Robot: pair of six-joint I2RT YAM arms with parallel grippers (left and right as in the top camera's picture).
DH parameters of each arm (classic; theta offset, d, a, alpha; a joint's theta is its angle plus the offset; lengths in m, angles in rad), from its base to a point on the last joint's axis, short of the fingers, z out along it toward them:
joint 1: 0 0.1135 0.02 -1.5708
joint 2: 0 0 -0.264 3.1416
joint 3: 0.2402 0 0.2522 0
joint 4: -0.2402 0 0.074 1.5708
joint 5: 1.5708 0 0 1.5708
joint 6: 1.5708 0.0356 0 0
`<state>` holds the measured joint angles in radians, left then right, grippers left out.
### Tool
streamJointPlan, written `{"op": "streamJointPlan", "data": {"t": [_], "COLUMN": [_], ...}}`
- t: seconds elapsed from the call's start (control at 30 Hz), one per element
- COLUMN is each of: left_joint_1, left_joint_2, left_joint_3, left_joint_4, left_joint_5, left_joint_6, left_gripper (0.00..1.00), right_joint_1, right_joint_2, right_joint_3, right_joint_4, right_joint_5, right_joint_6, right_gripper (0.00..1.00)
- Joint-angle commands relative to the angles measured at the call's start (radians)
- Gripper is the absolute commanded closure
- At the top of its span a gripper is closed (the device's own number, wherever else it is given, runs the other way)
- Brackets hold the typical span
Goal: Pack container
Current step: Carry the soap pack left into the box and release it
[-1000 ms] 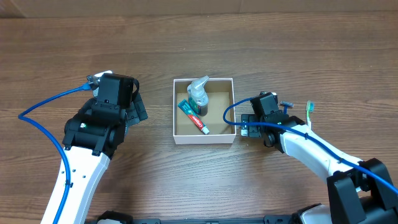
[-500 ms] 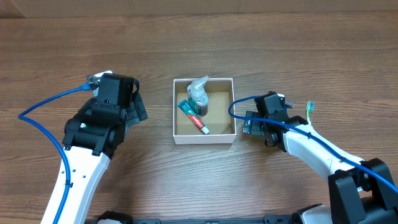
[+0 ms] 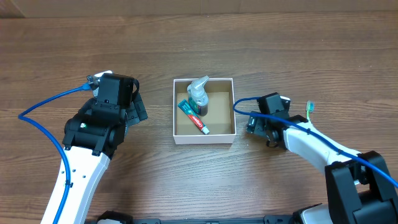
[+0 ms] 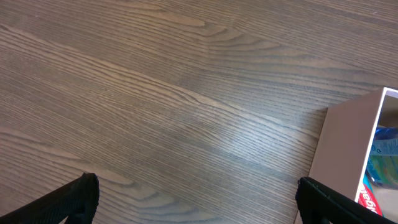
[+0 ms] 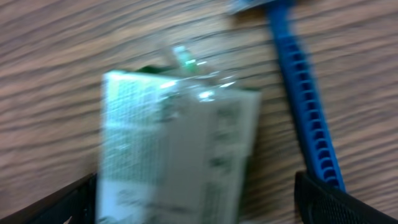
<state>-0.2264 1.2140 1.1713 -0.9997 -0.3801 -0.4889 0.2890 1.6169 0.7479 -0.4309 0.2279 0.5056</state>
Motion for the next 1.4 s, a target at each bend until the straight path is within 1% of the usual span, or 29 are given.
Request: {"op": "streamJointPlan", "data": {"t": [0.0,0.13,0.27,0.3,0.33,0.4,0.47,0.53,0.57,0.67,0.77,0.87,1.03,1.1,1.23,1.3,1.37], "left_joint_1": [0.004,0.004,0.004,0.004,0.004,0.004,0.004,0.004,0.004,0.004,0.004,0.004,0.004,0.004,0.004,0.004,0.004], "left_joint_2": [0.003,0.003,0.003,0.003,0.003,0.003,0.003,0.003,0.003,0.003,0.003,0.003,0.003,0.003,0.003,0.003,0.003], "left_joint_3": [0.015,0.015,0.015,0.015,0.015,0.015,0.015,0.015,0.015,0.015,0.015,0.015,0.015,0.015,0.015,0.015,0.015], "left_joint_4": [0.002,0.002,0.002,0.002,0.002,0.002,0.002,0.002,0.002,0.002,0.002,0.002,0.002,0.002,0.002,0.002,0.002], "left_joint_5": [-0.019,-0.019,-0.019,-0.019,-0.019,-0.019,-0.019,-0.019,-0.019,-0.019,-0.019,-0.019,-0.019,-0.019,-0.019,-0.019,-0.019], "left_joint_6": [0.021,0.021,0.021,0.021,0.021,0.021,0.021,0.021,0.021,0.021,0.021,0.021,0.021,0.021,0.021,0.021,0.021], "left_gripper": [0.0,0.0,0.0,0.0,0.0,0.0,0.0,0.0,0.0,0.0,0.0,0.0,0.0,0.0,0.0,0.0,0.0], "right_joint_1": [-0.031,-0.031,-0.031,-0.031,-0.031,-0.031,-0.031,-0.031,-0.031,-0.031,-0.031,-0.029,-0.014,0.027,0.122,0.19,0.246], "right_joint_2": [0.029,0.029,0.029,0.029,0.029,0.029,0.029,0.029,0.029,0.028,0.024,-0.007,-0.188,-0.307,-0.47,-0.516,-0.522], "right_joint_3": [-0.008,-0.008,-0.006,-0.006,-0.006,-0.006,-0.006,-0.006,-0.006,-0.005,0.025,0.049,0.102,0.136,0.151,0.151,0.151], "right_joint_4": [-0.011,-0.013,-0.003,0.003,0.003,0.002,0.002,0.002,0.002,0.001,-0.037,-0.085,-0.188,-0.244,-0.279,-0.264,-0.239], "right_joint_5": [-0.027,-0.029,-0.107,-0.126,-0.126,-0.126,-0.126,-0.125,-0.125,-0.125,-0.124,-0.1,-0.092,-0.091,-0.092,-0.091,-0.09], "right_joint_6": [0.045,0.045,-0.021,-0.04,-0.042,-0.042,-0.042,-0.042,-0.042,-0.043,-0.042,-0.042,-0.038,-0.038,-0.014,-0.003,0.008], "right_gripper": [0.0,0.0,0.02,0.06,0.15,0.28,0.29,0.39,0.42,0.43,0.49,0.51,0.55,0.56,0.56,0.56,0.57]}}
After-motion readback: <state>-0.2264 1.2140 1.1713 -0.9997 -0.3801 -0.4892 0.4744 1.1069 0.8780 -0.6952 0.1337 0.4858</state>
